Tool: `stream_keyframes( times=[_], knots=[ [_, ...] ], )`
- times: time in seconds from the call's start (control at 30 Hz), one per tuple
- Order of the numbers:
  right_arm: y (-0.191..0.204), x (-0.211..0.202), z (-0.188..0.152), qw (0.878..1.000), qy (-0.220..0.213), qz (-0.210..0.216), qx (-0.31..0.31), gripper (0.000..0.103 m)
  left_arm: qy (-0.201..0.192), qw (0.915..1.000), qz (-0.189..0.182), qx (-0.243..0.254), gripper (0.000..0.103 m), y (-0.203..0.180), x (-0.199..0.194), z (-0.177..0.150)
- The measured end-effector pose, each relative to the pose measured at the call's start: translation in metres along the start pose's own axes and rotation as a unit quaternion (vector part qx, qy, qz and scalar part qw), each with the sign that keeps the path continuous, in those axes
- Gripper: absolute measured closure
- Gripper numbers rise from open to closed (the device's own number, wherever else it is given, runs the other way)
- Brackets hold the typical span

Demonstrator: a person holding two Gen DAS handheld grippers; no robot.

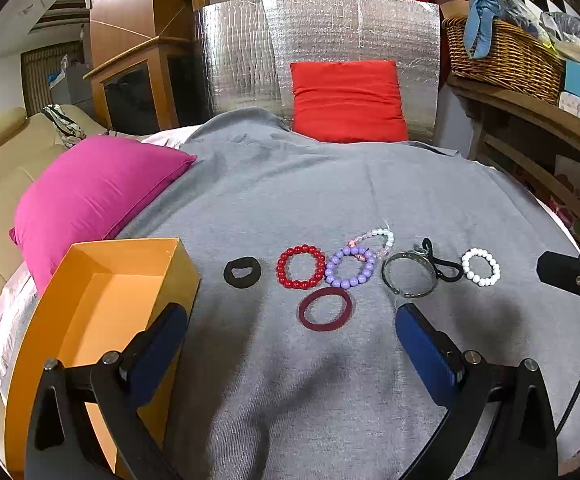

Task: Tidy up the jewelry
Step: 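Grasp the white bead bracelet with the right tool while the left tool grasps the maroon hair tie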

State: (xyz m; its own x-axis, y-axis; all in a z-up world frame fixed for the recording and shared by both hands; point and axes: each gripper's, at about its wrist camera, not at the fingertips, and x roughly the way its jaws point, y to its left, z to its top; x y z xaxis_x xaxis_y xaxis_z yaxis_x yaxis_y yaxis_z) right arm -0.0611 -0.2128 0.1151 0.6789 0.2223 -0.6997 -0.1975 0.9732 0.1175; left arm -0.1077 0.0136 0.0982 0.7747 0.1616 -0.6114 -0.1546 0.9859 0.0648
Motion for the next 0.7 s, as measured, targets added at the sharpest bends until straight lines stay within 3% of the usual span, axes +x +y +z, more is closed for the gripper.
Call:
stream_keyframes(
  times=[0.3, 0.43, 0.57, 0.7],
  knots=[
    [-0.010, 0.001, 0.003, 1.000, 0.004, 0.007, 0.017, 0.001, 0.014, 0.9999, 0.003, 0.000, 0.000, 0.001, 0.008, -0.002],
    [-0.026, 0.008, 0.007, 0.999, 0.013, 0.012, 0.033, 0.003, 0.043, 0.9990, -0.008, -0.009, 0.000, 0.006, 0.021, -0.005],
    [-0.065, 0.027, 0.013, 0.994, 0.042, 0.029, 0.097, 0.017, 0.074, 0.9969, -0.020, -0.019, 0.000, 0.013, 0.038, -0.009],
    [-0.103, 0.055, 0.017, 0.979, 0.072, 0.060, 0.182, 0.038, 0.089, 0.9954, -0.023, -0.027, 0.000, 0.018, 0.051, -0.013]
  ],
)
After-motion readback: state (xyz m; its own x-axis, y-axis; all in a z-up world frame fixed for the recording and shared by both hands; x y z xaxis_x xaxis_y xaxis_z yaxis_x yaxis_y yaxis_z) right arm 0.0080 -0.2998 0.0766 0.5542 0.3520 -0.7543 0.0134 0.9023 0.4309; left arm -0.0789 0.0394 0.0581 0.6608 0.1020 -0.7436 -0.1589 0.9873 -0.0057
